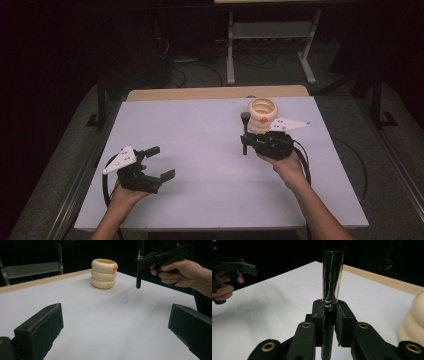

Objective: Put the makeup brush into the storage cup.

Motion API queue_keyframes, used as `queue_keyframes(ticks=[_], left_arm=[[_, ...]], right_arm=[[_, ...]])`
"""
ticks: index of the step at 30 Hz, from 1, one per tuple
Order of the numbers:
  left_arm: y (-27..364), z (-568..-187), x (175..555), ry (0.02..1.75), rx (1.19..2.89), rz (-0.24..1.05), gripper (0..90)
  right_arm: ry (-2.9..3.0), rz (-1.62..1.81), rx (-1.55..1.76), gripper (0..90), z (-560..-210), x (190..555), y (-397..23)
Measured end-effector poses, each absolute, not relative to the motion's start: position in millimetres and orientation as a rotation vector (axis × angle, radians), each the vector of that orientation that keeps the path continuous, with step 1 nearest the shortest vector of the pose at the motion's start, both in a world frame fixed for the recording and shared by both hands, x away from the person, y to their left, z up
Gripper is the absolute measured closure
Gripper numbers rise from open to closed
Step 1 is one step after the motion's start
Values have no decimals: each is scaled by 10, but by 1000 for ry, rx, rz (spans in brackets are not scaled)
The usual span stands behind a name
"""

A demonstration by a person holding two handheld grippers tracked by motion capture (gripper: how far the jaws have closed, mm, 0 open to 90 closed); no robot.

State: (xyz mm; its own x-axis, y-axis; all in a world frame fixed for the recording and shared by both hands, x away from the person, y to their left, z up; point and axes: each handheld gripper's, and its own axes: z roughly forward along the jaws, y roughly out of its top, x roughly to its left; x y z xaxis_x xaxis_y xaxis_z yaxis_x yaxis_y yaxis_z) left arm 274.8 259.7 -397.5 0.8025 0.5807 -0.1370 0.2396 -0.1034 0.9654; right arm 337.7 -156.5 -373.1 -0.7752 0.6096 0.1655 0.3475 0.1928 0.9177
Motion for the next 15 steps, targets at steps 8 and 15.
queue_keyframes(ticks=[8,15], left_arm=[[2654,-4045,2678,667,1688,336,0],[2663,-4064,2665,674,1677,328,0]], right_arm=[[2197,1605,937,781,-3654,3428,-1656],[2151,1612,970,781,-3583,3522,-1769]])
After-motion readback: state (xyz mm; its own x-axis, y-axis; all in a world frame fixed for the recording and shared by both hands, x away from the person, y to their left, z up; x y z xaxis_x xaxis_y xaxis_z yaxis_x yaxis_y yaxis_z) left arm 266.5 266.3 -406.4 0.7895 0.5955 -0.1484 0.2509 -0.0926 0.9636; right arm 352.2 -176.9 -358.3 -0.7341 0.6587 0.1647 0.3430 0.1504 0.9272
